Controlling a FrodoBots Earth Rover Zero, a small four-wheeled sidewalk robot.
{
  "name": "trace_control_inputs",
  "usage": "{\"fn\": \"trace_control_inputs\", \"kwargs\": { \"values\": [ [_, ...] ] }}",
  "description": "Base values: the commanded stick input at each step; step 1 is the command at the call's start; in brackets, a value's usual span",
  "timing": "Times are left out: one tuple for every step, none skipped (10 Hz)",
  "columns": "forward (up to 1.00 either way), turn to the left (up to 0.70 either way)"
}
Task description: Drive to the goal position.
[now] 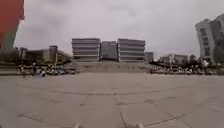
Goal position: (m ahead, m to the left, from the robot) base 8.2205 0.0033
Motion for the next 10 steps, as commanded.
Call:
{"fn": "trace_control_inputs", "kwargs": {
  "values": [
    [0.85, 0.0],
    [0.85, 0.0],
    [0.85, 0.0],
    [0.85, 0.0],
    [0.85, 0.0],
    [0.85, 0.0],
    [0.85, 0.0],
    [0.85, 0.0],
    [0.85, 0.0],
    [0.85, 0.0]
  ]
}}
